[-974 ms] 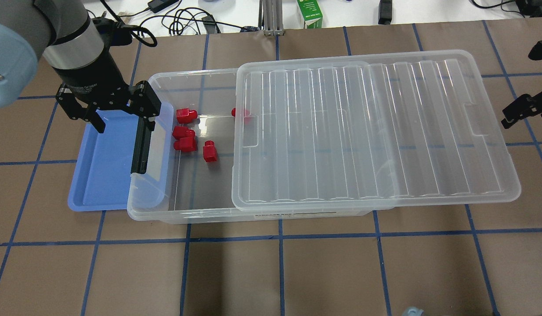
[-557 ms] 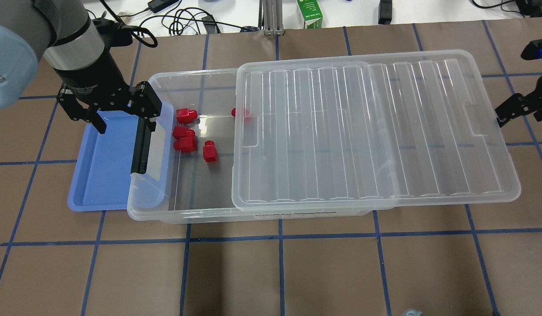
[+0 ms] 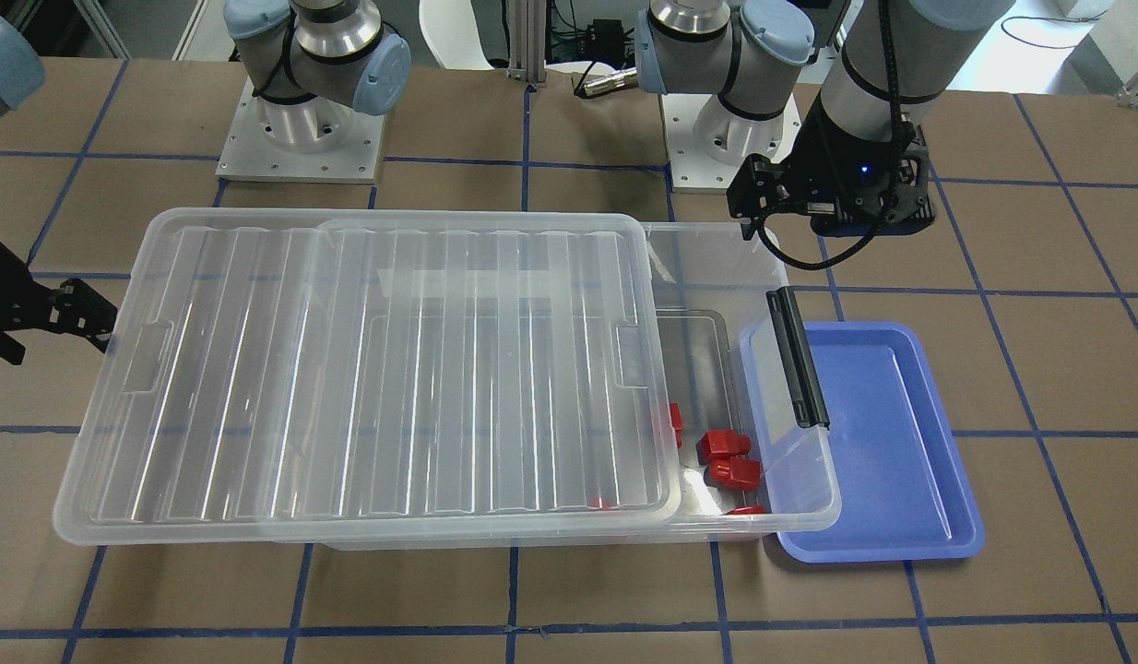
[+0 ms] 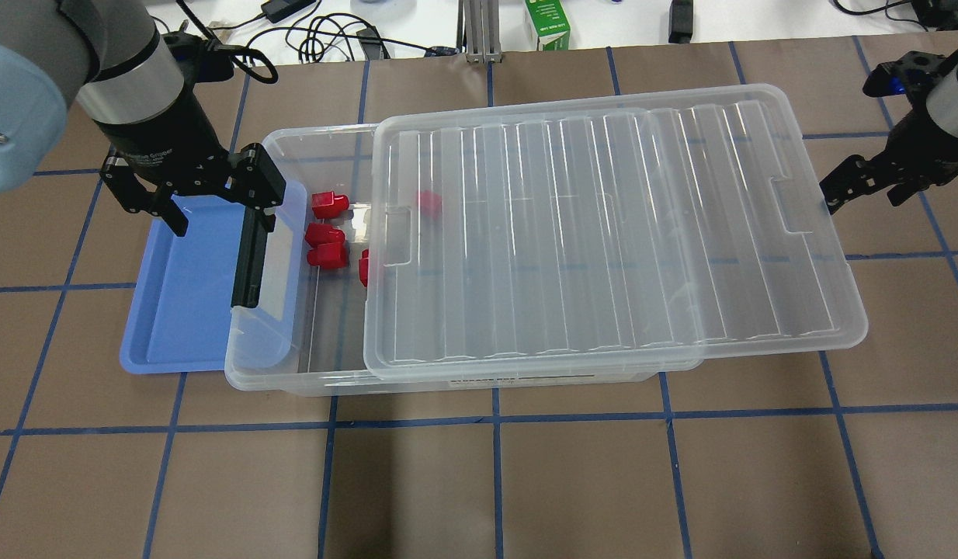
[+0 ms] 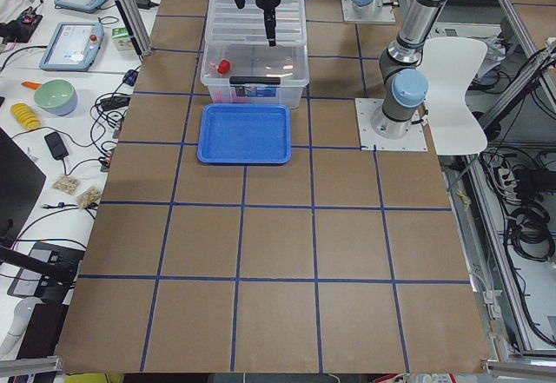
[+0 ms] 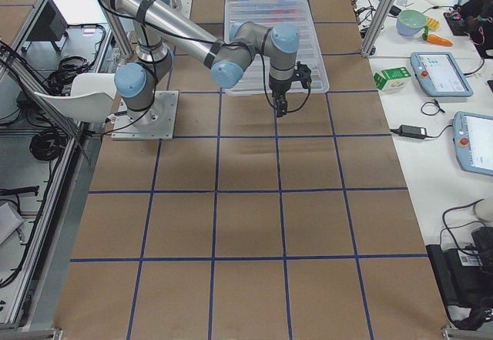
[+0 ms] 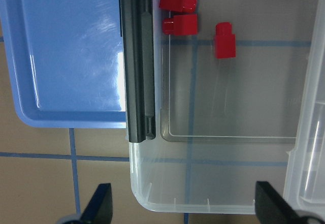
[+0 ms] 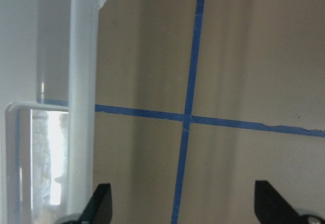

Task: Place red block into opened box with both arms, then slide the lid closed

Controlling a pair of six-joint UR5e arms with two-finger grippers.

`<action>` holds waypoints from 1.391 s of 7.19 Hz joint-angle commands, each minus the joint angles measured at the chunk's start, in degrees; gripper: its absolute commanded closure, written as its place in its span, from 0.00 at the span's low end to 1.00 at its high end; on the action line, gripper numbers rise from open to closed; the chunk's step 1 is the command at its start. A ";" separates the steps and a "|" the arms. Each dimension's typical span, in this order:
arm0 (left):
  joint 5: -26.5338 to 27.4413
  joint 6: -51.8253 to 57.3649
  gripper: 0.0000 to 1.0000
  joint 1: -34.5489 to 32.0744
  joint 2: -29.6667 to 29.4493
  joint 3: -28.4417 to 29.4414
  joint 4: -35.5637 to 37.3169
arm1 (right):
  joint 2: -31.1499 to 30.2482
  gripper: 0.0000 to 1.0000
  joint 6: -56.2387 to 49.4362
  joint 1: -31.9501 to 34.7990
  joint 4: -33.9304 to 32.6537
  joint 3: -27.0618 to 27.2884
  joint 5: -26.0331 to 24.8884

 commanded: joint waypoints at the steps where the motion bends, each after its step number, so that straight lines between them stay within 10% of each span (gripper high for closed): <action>1: -0.04 0.00 0.00 0.06 -0.01 0.09 0.63 | -0.11 0.00 7.39 4.81 -0.13 -0.07 0.28; 10: -0.04 -0.08 0.00 0.15 -0.10 -0.09 0.64 | 0.68 0.00 15.17 13.44 -2.07 -3.39 -0.07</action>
